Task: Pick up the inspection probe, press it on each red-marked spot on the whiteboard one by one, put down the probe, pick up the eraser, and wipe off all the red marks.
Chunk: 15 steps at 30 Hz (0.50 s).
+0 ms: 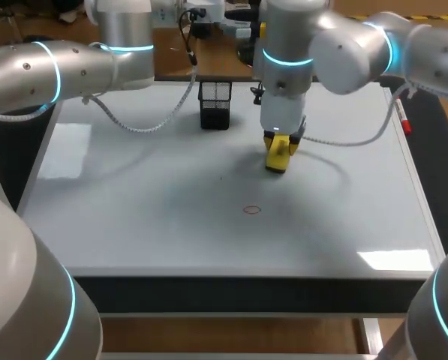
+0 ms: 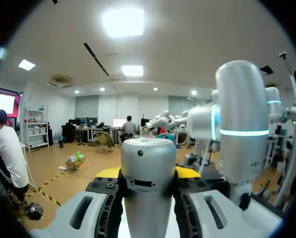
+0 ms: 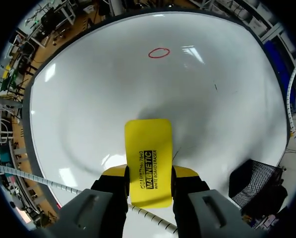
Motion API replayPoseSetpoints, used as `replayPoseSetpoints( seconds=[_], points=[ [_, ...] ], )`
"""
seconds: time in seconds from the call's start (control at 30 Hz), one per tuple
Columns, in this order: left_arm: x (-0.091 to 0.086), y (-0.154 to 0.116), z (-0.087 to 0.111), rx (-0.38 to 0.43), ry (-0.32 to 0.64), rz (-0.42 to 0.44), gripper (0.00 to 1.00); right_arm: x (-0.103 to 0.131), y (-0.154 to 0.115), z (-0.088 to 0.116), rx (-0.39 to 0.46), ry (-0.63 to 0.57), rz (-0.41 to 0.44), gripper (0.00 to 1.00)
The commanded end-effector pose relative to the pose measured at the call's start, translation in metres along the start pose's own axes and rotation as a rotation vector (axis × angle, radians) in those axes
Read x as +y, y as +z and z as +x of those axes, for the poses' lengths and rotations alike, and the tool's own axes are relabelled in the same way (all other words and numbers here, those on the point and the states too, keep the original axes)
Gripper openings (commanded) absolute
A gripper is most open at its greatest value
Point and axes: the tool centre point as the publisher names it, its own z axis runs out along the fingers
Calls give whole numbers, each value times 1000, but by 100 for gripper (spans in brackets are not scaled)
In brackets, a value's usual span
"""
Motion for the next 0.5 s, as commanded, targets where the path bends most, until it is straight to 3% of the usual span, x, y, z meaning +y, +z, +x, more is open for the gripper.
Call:
replayPoseSetpoints(
  seconds=[0.03, 0.27, 0.5],
  points=[
    [-2, 0, -1, 2, -1, -1, 0, 8, -22, 25, -14, 18, 44, 0],
    [-2, 0, -1, 2, -1, -1, 0, 6, -39, 67, -57, 149, 68, 0],
    [-2, 0, -1, 2, -1, -1, 0, 4, -43, 109, -41, 261, 83, 0]
  ],
)
